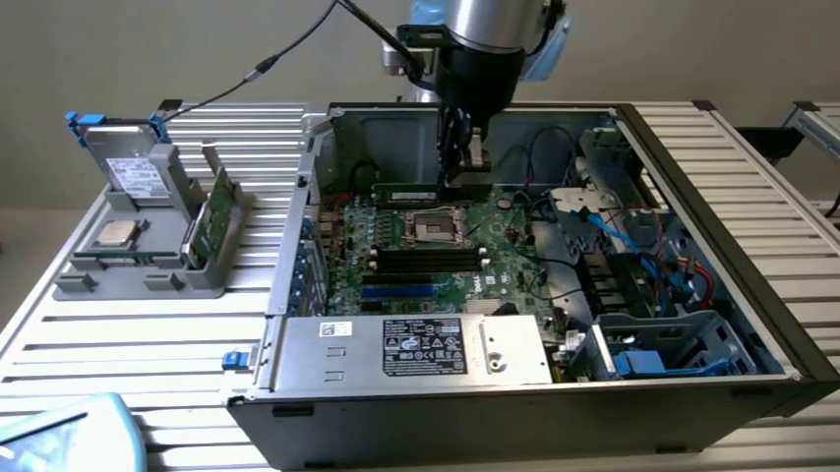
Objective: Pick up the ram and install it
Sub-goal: 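Insert the ram into the slot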
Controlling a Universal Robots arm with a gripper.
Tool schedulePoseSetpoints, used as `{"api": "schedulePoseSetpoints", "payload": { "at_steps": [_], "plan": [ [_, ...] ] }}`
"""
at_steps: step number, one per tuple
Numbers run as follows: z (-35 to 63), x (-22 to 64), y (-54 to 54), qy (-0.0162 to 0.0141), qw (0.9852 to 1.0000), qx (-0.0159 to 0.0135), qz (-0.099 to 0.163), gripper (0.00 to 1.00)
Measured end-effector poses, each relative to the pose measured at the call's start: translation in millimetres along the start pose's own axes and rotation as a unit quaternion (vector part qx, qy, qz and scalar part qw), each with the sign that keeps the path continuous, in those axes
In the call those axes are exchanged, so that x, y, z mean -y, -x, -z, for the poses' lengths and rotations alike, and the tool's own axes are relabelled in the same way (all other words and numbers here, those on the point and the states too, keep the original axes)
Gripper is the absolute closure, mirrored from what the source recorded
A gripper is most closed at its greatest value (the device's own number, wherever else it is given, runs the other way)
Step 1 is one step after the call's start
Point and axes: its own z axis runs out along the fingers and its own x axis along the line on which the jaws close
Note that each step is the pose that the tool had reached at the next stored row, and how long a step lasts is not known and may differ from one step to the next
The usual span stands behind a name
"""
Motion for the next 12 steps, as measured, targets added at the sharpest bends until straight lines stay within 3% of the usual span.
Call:
{"api": "schedulePoseSetpoints", "payload": {
  "at_steps": [12],
  "plan": [
    [-21.8,1.9,0.9,0.0000,1.0000,0.0000,0.000,0.86]
  ]
}}
